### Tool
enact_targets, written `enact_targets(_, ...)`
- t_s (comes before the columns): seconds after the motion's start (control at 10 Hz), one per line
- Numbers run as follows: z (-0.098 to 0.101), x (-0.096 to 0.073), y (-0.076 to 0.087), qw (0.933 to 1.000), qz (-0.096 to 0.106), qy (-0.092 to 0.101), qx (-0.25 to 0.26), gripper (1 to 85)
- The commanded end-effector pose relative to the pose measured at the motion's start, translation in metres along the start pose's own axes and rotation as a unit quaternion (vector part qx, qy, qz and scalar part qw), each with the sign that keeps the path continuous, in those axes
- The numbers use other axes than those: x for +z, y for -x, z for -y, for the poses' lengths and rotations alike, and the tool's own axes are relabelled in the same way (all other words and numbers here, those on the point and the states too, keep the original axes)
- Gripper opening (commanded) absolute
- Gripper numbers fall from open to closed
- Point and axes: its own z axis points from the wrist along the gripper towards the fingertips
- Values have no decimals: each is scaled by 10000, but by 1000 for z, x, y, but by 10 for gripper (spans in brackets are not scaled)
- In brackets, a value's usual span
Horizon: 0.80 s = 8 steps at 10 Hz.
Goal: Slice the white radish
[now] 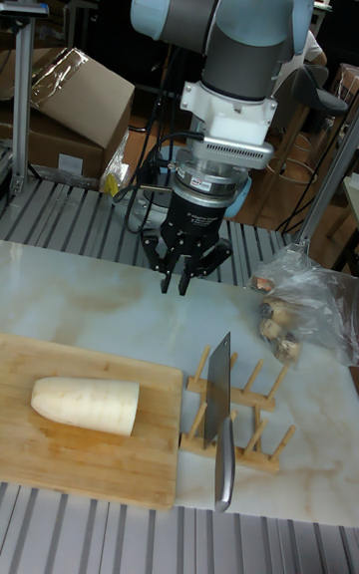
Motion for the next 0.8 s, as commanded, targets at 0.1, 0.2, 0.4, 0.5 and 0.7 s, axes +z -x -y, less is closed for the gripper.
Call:
enact_targets(0.1,-2,-1,7,9999,139,34,-75,13)
enact_targets(0.2,0,-1,8,9998,157,-7,-85,13)
enact_targets(0.4,1,-1,12,9997,222,-47,-80,13)
enact_targets(0.5,1,-1,13,9997,244,-57,-58,13)
enact_targets(0.7,3,0,13,9996,247,-149,-56,13)
